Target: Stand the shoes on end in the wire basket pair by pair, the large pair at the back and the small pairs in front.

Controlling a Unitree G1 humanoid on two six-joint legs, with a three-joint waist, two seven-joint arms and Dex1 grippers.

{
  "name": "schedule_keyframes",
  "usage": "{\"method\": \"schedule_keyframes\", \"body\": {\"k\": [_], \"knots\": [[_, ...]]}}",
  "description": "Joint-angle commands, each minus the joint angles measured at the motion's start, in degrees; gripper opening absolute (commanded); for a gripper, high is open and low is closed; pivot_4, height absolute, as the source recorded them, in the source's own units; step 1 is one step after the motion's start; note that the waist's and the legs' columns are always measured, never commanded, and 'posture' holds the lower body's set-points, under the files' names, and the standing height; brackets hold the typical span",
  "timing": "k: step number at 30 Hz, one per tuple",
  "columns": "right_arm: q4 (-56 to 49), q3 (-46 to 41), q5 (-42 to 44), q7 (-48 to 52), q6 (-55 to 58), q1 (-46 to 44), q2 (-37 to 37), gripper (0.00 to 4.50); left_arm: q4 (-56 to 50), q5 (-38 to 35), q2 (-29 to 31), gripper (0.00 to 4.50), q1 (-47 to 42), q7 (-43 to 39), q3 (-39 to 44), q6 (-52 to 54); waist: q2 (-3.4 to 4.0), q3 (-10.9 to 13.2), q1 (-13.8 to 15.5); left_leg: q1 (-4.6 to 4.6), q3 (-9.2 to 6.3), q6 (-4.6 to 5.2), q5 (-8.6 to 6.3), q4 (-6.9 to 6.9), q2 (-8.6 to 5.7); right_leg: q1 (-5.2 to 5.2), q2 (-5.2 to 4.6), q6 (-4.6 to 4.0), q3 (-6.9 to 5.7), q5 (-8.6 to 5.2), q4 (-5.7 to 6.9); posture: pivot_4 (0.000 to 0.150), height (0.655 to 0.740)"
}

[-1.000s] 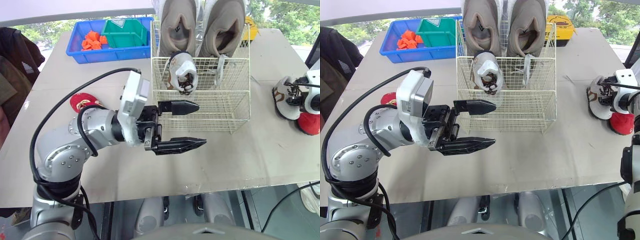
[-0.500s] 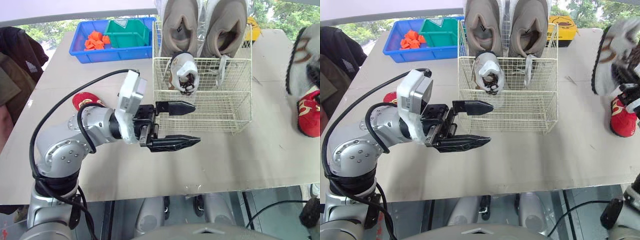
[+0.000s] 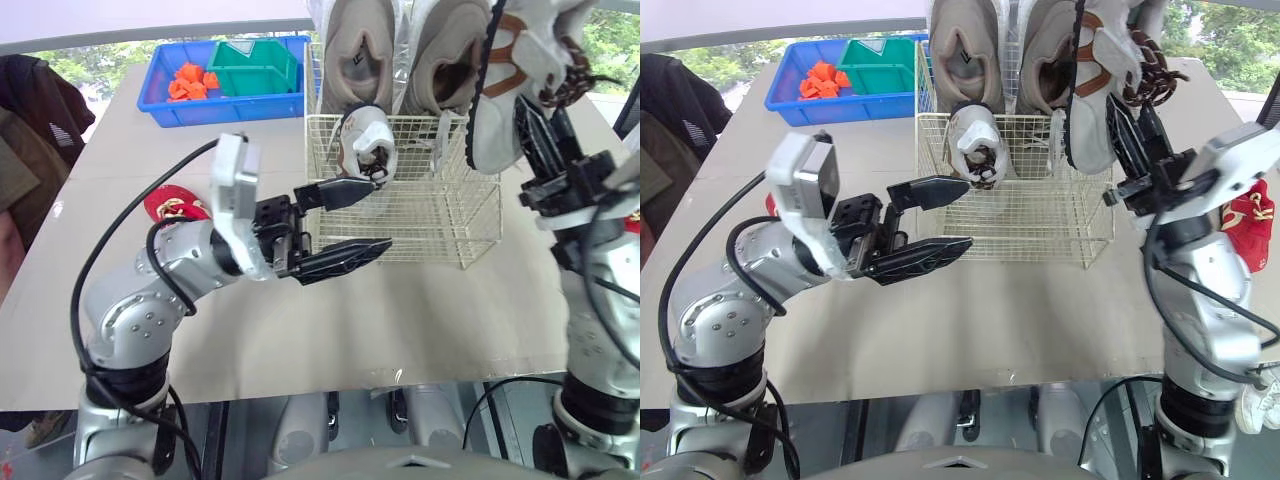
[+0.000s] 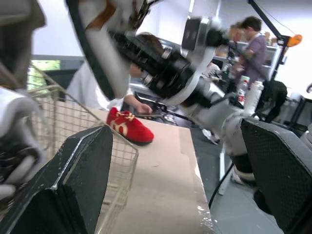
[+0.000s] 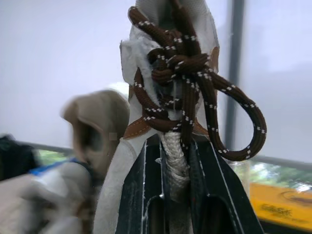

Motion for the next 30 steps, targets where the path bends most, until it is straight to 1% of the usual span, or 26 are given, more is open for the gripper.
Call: {"method": "schedule_keyframes", "body": {"k": [1, 7, 10, 14, 16, 17, 18, 19, 20, 21, 22, 24, 26, 30], "knots": [[8.4, 4.0, -8.3, -0.3, -15.2, -2.0, 2.3, 0.02, -5.3, -1.4, 0.6, 4.50, 3.5, 2.5, 4.4, -2.8, 0.01, 0.0, -0.1, 0.01, 0.00, 0.00, 0.00, -0.01, 0.00, -0.01, 0.01, 0.00, 0.00, 0.00, 0.00, 0.150, 0.7400], [23.4, 6.4, -16.0, -2.9, -31.2, -4.0, 4.7, 0.02, -9.8, -1.9, 3.1, 4.50, 12.5, 5.4, 8.9, -4.0, -0.03, 0.0, 0.0, 0.06, 0.00, -0.04, 0.02, 0.01, 0.01, 0.03, -0.03, -0.02, -0.01, 0.00, 0.06, 0.150, 0.7400], [28.5, 7.4, -18.7, -4.8, -36.1, -3.8, 5.6, 0.02, -10.8, -1.8, 3.7, 4.50, 15.3, 6.6, 10.3, -4.8, -0.03, 0.0, -0.1, 0.11, 0.02, -0.06, 0.03, 0.01, 0.02, 0.02, -0.04, -0.03, 0.00, 0.00, 0.12, 0.150, 0.7400], [36.7, 9.4, -21.6, -5.5, -40.8, -2.1, 5.9, 0.02, -11.8, -1.2, 3.8, 4.50, 16.5, 8.7, 10.1, -5.8, -0.03, -0.1, -0.1, 0.18, 0.00, -0.14, 0.07, 0.01, 0.03, 0.04, -0.05, -0.05, 0.00, -0.01, 0.23, 0.150, 0.7400], [38.2, 9.8, -19.6, -4.6, -40.5, -0.6, 6.1, 0.81, -12.0, -1.0, 4.0, 4.50, 16.8, 9.3, 10.0, -6.1, -0.05, -0.1, -0.1, 0.20, 0.01, -0.14, 0.07, 0.01, 0.03, 0.04, -0.06, -0.06, 0.01, 0.00, 0.25, 0.150, 0.7400], [38.6, 10.0, -19.5, -4.3, -40.7, 0.1, 5.8, 1.08, -12.0, -0.9, 4.1, 4.50, 17.0, 9.3, 9.9, -6.3, -0.15, -0.2, -0.1, 0.21, 0.02, -0.14, 0.08, 0.01, 0.02, 0.05, -0.06, -0.06, 0.03, 0.00, 0.26, 0.150, 0.7400], [38.4, 10.3, -19.3, -3.8, -41.0, 1.0, 5.5, 1.71, -12.0, -0.9, 4.3, 4.50, 17.2, 9.2, 10.0, -6.4, -0.27, -0.3, -0.1, 0.27, 0.01, -0.14, 0.07, 0.00, 0.03, 0.08, -0.06, -0.07, 0.03, 0.00, 0.27, 0.150, 0.7400], [38.1, 10.6, -18.9, -3.4, -40.9, 1.7, 5.2, 2.07, -11.9, -0.9, 4.4, 4.50, 17.4, 9.1, 10.0, -6.6, -0.35, -0.3, -0.1, 0.31, 0.00, -0.15, 0.07, -0.01, 0.03, 0.13, -0.06, -0.08, 0.02, -0.01, 0.29, 0.150, 0.7400], [36.9, 11.0, -17.8, -2.5, -40.2, 2.6, 4.8, 2.59, -11.8, -0.9, 4.5, 4.50, 17.5, 9.1, 9.9, -6.7, -0.37, -0.4, 0.0, 0.38, -0.01, -0.15, 0.07, -0.04, 0.04, 0.21, -0.07, -0.08, 0.02, -0.01, 0.28, 0.150, 0.7400], [35.6, 11.4, -16.8, -1.7, -39.5, 3.4, 4.5, 2.91, -11.7, -0.9, 4.5, 4.50, 17.5, 9.0, 9.8, -6.9, -0.42, -0.4, 0.1, 0.41, -0.01, -0.15, 0.06, -0.05, 0.04, 0.25, -0.09, -0.09, 0.00, -0.02, 0.27, 0.150, 0.7400], [33.9, 11.5, -16.2, -1.3, -38.5, 4.2, 4.0, 3.52, -11.5, -0.8, 4.6, 4.50, 17.5, 9.0, 9.7, -7.0, -0.47, -0.4, 0.3, 0.43, -0.03, -0.15, 0.06, -0.06, 0.03, 0.29, -0.14, -0.09, -0.04, -0.02, 0.25, 0.150, 0.7400], [30.2, 11.5, -14.7, -0.4, -35.5, 5.5, 2.5, 4.48, -11.1, -0.8, 4.7, 4.50, 17.6, 8.8, 9.2, -7.2, -0.53, -0.5, 0.4, 0.44, -0.07, -0.16, 0.05, -0.11, 0.01, 0.33, -0.20, -0.12, -0.11, -0.05, 0.21, 0.150, 0.7400], [26.4, 11.5, -13.0, 0.9, -31.8, 6.8, 0.7, 4.48, -10.8, -0.7, 4.7, 4.50, 17.7, 8.5, 8.7, -7.4, -0.53, -0.5, 0.4, 0.43, -0.08, -0.16, 0.05, -0.16, 0.00, 0.33, -0.24, -0.13, -0.13, -0.06, 0.15, 0.150, 0.7400], [15.3, 9.9, -6.3, 3.9, -21.3, 10.7, -4.9, 4.48, -9.5, -1.0, 5.0, 4.50, 16.9, 7.1, 7.2, -6.7, -0.48, -0.5, 0.3, 0.42, -0.05, -0.16, 0.05, -0.21, -0.01, 0.33, -0.27, -0.14, -0.15, -0.06, 0.09, 0.150, 0.7400]]}}
